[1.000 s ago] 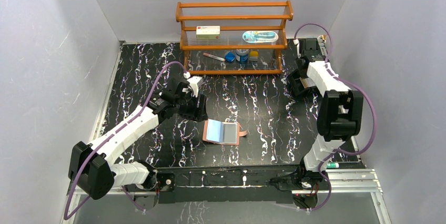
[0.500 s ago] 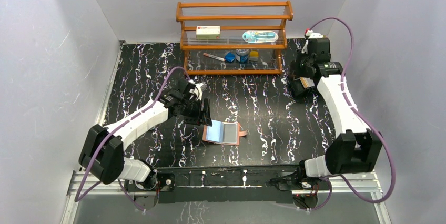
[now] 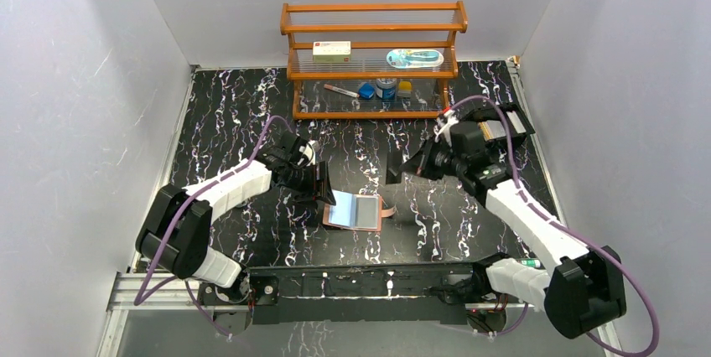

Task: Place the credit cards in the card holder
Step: Insert the credit card into the card holder.

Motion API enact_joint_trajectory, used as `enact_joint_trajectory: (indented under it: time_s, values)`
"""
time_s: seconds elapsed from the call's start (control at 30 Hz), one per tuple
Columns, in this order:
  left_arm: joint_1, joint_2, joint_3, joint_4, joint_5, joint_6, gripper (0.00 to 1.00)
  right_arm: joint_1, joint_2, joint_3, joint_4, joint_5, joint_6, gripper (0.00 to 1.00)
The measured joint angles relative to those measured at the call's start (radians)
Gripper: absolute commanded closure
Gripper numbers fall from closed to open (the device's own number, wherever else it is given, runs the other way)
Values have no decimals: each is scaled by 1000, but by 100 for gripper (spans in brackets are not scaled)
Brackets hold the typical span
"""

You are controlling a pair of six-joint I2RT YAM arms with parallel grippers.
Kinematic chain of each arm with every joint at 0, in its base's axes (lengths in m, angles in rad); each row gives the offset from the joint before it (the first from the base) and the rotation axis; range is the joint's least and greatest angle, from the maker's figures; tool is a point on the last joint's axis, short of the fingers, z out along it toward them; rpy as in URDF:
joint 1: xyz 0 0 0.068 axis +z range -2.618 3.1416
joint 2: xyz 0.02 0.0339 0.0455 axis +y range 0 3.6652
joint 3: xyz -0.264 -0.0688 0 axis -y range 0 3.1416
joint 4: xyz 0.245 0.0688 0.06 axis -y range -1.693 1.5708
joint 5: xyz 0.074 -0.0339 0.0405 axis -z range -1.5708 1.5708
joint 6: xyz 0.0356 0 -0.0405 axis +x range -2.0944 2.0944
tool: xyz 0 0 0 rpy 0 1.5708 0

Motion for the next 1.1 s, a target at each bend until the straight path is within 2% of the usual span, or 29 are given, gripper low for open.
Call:
enact_joint_trajectory:
  time_s: [0.1,0.27,0.5,0.63,0.73,0.8,0.87,0.97,1.1]
  values:
    - [2,3,0,6,0,-2,42,74,-7,-98,111,-26,92,100]
    - [3,56,-10,36,4,-17,54,171,77,-175,273,-54,179,100]
    - [5,68,-73,77,39,-55,59,281,192,-249,440,-53,248,100]
    - [5,58,-94,100,50,-71,59,293,249,-267,486,-43,261,100]
    - [5,46,-112,113,58,-81,67,293,269,-281,529,-37,271,100]
    - [5,42,-122,116,60,-88,68,295,283,-294,564,-34,275,100]
    - [5,34,-135,118,64,-95,67,298,301,-319,603,-34,286,100]
    - [5,16,-147,122,70,-101,60,299,323,-360,649,-39,306,100]
    - [5,12,-152,132,89,-108,68,300,339,-384,697,-52,326,100]
